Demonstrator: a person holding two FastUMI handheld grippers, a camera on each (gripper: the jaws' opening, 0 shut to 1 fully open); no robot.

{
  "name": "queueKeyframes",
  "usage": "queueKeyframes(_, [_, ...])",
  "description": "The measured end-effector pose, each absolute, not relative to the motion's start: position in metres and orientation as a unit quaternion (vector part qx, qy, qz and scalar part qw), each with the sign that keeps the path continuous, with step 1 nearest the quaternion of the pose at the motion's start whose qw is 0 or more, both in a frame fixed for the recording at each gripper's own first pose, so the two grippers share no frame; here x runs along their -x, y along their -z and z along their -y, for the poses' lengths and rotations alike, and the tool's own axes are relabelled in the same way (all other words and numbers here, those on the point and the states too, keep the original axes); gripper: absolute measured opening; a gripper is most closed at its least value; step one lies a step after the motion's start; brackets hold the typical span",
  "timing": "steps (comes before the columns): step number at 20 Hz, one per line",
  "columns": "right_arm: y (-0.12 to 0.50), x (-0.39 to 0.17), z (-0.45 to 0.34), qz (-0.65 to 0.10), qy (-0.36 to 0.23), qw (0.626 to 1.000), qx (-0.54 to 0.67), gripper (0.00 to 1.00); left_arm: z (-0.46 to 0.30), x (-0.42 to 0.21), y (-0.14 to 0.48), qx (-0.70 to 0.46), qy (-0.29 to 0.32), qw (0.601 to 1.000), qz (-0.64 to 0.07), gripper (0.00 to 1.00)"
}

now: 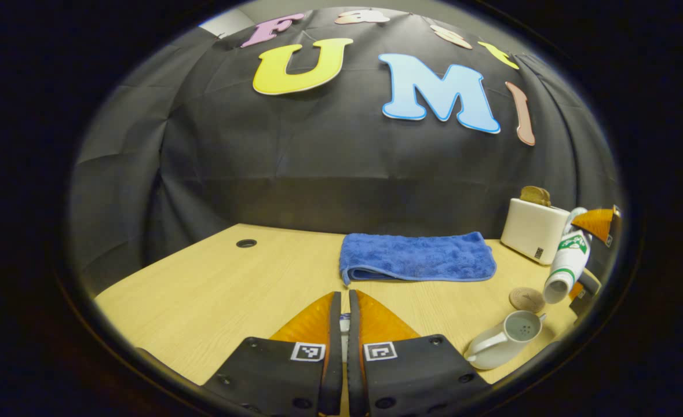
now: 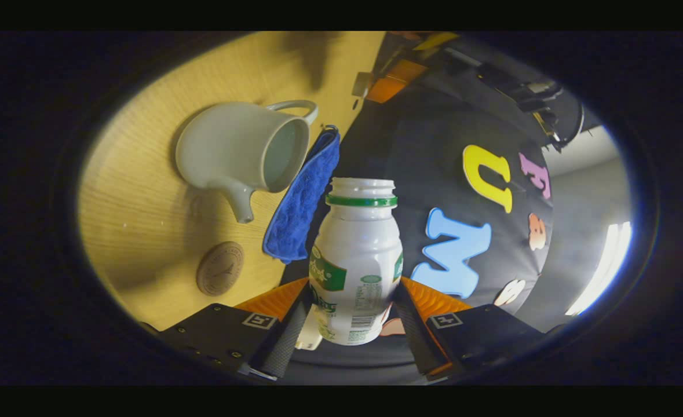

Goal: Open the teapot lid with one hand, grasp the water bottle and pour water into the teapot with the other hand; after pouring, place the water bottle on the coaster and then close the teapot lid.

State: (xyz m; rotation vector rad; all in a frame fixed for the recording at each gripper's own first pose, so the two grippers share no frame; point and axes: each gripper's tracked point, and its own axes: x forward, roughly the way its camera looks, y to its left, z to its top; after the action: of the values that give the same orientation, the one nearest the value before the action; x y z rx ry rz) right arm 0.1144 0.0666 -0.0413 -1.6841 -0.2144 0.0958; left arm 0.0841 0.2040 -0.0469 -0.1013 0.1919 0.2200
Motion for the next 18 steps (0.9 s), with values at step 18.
queueKeyframes(18, [0.037, -0.114, -0.061, 0.014, -0.039, 0.964, 0.261, 0.81, -0.183, -0.092, 0.052, 0.036, -0.088, 0.991, -0.091, 0.14])
